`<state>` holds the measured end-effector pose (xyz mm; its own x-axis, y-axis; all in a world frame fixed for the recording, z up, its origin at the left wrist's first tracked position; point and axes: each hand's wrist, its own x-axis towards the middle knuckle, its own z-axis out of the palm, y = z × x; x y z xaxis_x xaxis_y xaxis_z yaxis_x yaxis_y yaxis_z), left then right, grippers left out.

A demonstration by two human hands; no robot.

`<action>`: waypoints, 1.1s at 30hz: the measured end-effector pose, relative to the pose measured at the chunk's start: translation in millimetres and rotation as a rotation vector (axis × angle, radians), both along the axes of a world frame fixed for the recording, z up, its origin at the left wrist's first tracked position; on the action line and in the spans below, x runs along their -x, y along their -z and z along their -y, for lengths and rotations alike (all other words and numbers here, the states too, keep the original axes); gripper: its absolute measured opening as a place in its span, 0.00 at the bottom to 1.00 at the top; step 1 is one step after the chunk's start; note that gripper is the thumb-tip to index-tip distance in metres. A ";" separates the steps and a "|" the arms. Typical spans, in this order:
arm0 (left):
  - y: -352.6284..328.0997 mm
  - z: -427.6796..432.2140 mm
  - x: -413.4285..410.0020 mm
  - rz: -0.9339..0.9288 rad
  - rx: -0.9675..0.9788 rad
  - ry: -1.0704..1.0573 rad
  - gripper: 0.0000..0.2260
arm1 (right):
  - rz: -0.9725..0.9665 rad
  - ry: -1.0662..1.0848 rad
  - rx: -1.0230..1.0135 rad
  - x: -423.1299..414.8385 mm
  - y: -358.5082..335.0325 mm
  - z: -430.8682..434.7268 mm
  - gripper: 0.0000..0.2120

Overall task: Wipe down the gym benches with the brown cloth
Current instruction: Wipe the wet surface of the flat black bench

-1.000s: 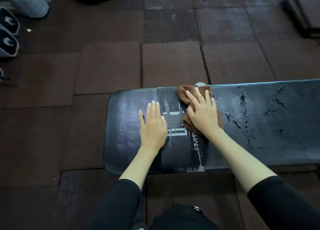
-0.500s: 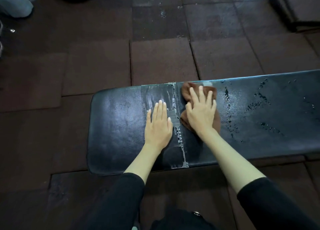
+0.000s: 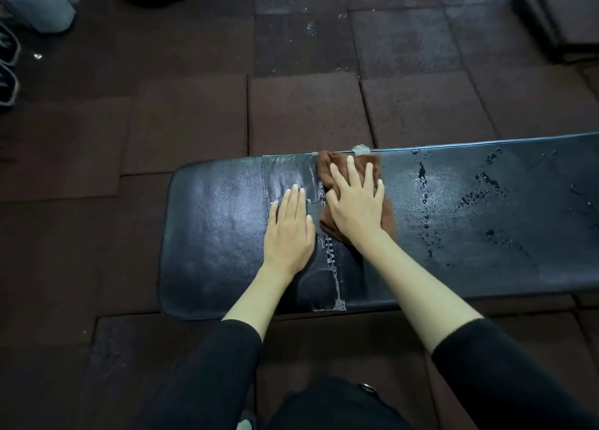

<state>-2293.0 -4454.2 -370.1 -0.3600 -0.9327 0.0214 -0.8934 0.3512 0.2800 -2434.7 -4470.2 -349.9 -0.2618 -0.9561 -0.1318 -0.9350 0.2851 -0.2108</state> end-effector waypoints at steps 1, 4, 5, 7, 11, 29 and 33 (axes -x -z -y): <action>-0.7 -0.3 -0.5 -0.008 -0.004 -0.002 0.26 | 0.004 -0.016 0.002 -1.1 1.4 -10.0 0.26; -1.7 -4.9 -5.5 0.004 0.009 -0.001 0.25 | 0.003 -0.069 0.033 -2.5 4.4 -49.2 0.26; -1.6 -7.5 -7.2 0.011 0.017 -0.003 0.25 | -0.003 -0.082 0.051 -2.1 5.0 -64.4 0.26; -0.6 -15.0 -8.9 0.018 0.009 -0.007 0.26 | -0.027 -0.111 0.065 -1.4 7.2 -95.3 0.26; -0.1 -25.3 -7.4 0.045 0.003 -0.008 0.25 | -0.051 -0.154 0.059 1.5 9.5 -123.0 0.26; 0.6 -36.9 -11.8 0.014 0.026 0.001 0.25 | -0.025 -0.006 0.089 -17.8 9.5 -84.9 0.28; -0.7 -59.3 -4.2 0.044 0.035 0.026 0.24 | -0.054 -0.155 0.075 13.5 13.0 -130.1 0.27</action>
